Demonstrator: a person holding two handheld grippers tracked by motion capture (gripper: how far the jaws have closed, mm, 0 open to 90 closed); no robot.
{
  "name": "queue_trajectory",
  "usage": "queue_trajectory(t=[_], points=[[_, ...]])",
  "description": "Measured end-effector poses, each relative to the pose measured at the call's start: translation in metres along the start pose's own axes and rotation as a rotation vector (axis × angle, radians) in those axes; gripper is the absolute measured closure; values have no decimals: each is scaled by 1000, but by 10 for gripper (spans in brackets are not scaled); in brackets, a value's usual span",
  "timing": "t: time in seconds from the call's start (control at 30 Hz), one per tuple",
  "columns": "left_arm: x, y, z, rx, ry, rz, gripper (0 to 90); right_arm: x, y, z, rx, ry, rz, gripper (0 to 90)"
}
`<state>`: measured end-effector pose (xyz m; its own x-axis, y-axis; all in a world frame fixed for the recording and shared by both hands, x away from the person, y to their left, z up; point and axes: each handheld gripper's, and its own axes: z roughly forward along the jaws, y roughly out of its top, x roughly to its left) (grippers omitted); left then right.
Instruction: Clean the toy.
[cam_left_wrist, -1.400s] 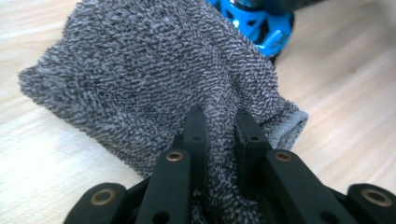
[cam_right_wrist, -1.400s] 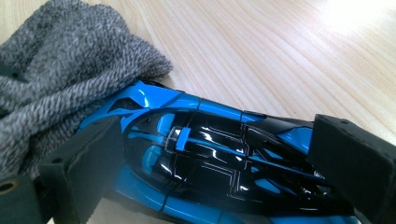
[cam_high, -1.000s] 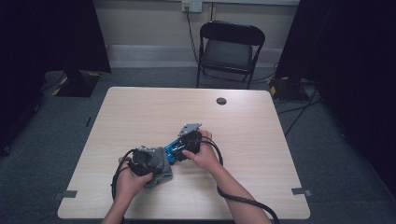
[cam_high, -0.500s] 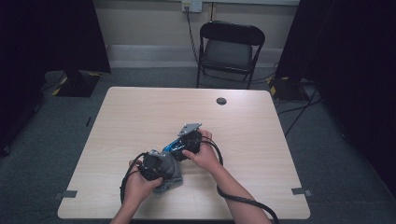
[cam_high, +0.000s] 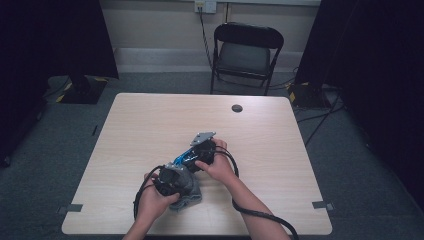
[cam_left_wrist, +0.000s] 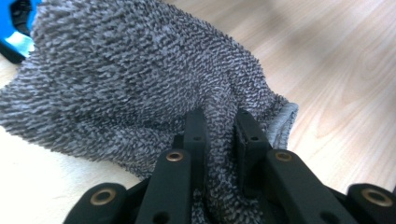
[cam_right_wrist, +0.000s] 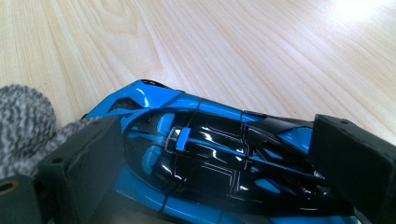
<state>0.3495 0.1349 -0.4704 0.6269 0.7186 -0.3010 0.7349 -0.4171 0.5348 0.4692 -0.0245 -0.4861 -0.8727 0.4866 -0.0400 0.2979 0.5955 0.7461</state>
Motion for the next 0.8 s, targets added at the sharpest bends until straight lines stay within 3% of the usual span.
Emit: queue_trajectory(t=[0.2, 0.5, 0.8], points=[[-9, 2, -1, 7, -30, 20, 778, 0, 0, 0, -1, 0, 0, 29], [-26, 6, -5, 10, -67, 96, 775, 1, 0, 0, -2, 1, 1, 29], [-12, 1, -36, -38, -56, 66, 774, 0, -1, 0, -5, 2, 0, 29]])
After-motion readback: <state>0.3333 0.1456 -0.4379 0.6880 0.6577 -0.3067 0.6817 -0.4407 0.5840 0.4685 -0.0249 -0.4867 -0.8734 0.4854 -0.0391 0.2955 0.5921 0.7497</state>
